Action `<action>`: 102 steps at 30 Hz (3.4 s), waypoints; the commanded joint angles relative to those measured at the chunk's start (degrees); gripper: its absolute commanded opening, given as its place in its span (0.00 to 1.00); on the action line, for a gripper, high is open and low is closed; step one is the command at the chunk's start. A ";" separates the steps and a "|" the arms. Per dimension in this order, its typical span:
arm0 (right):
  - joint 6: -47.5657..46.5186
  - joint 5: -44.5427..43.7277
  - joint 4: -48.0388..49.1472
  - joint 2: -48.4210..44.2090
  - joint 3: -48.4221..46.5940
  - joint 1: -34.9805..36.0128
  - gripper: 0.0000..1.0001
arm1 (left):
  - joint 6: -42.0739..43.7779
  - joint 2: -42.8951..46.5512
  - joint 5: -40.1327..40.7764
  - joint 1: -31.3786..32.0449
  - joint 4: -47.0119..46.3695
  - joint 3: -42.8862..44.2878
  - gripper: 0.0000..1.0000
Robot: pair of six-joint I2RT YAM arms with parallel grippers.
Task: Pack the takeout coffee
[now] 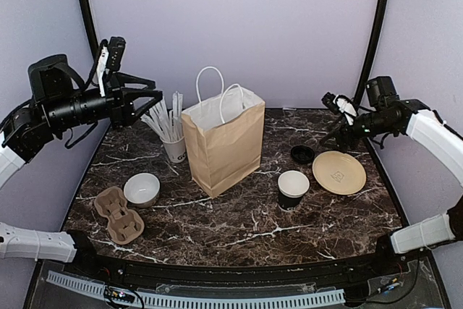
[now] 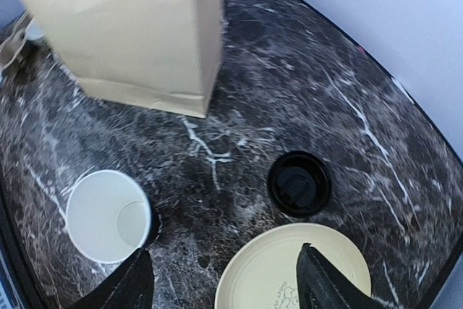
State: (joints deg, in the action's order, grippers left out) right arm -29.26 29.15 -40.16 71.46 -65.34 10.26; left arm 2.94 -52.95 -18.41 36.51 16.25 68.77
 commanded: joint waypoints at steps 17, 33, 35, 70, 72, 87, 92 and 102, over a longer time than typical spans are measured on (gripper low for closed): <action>-23.86 -10.31 -12.13 3.65 2.59 26.35 0.65 | 6.13 -23.47 6.15 26.07 6.06 3.14 0.67; -24.76 -15.37 -8.44 12.47 3.14 30.20 0.36 | 3.96 -27.72 12.02 26.07 1.84 -5.47 0.71; -24.35 -15.52 -8.07 12.90 3.11 31.44 0.31 | 4.00 -28.01 12.44 26.07 2.18 -5.55 0.71; -19.01 -22.14 -10.89 18.77 -5.53 49.06 0.24 | -1.24 -16.60 12.14 22.46 1.49 -14.17 0.72; -18.93 -22.44 -12.05 18.19 -5.98 49.02 0.33 | -0.93 -16.93 12.04 22.46 1.50 -14.00 0.71; -19.13 -15.60 -24.96 10.59 -20.16 30.19 0.45 | 2.31 -20.78 9.72 22.53 7.30 -9.30 0.70; -14.76 -15.98 -13.14 12.03 -13.62 15.83 0.45 | 3.08 -23.20 8.23 22.79 6.47 -8.26 0.69; -6.10 -19.09 -5.18 29.94 -18.61 8.94 0.50 | 3.12 -25.02 8.31 22.91 7.30 -5.76 0.73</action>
State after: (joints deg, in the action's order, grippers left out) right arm -39.88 10.04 -48.38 96.20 -79.66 19.38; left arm 5.76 -77.67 -9.61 59.16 22.33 60.95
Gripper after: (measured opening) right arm 0.500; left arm 0.724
